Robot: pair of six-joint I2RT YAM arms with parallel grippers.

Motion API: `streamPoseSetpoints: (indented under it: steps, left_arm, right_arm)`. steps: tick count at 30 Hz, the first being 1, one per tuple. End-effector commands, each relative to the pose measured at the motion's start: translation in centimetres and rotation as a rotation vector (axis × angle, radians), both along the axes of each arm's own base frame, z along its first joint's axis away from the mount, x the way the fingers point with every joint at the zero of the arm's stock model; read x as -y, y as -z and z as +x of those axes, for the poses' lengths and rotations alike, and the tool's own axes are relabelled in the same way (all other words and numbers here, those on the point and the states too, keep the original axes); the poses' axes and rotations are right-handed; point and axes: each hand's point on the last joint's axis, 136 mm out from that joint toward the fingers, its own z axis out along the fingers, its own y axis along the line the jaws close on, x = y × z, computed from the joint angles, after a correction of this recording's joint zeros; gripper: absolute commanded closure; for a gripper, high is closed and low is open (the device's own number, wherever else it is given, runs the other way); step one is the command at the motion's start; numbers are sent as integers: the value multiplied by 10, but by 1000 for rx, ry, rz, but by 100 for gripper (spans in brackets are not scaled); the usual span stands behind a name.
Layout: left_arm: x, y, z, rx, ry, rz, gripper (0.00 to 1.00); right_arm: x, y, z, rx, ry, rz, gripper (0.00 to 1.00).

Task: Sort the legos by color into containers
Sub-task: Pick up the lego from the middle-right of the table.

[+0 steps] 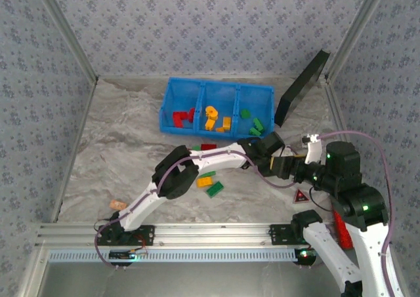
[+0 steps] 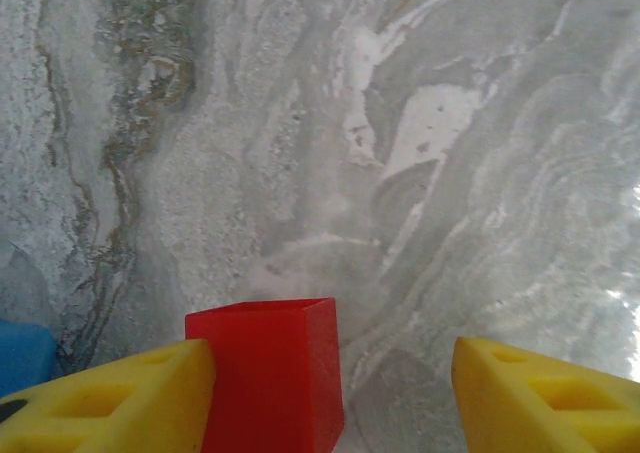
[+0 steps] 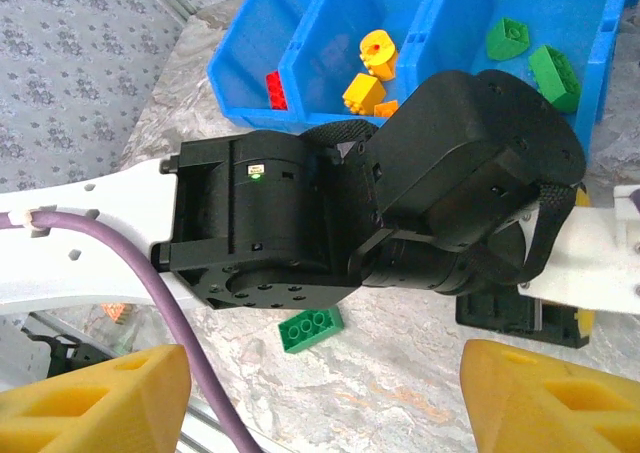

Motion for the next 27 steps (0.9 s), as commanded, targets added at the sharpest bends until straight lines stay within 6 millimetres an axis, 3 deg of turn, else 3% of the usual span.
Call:
streamPoseSetpoints:
  steps: [1, 8, 13, 20, 26, 27]
  left_arm:
    - [-22, 36, 8, -14, -80, 124, 36]
    - [-29, 35, 32, 40, -205, 160, 36]
    - [-30, 32, 31, 6, -225, 154, 40]
    - [-32, 33, 24, -36, -228, 141, 60]
    - [-38, 14, 17, -83, -230, 83, 76]
    - [-42, 11, 16, -93, -231, 77, 78]
  right_arm:
    - [2, -3, -5, 7, 5, -5, 27]
    - [0, 0, -3, 1, -7, -8, 26]
    - [0, 0, -3, -9, -18, -23, 26]
    - [1, -5, 6, 1, -5, -35, 26]
    - [7, -14, 9, 17, 12, -80, 27]
    - [7, -25, 9, 46, 13, -75, 27]
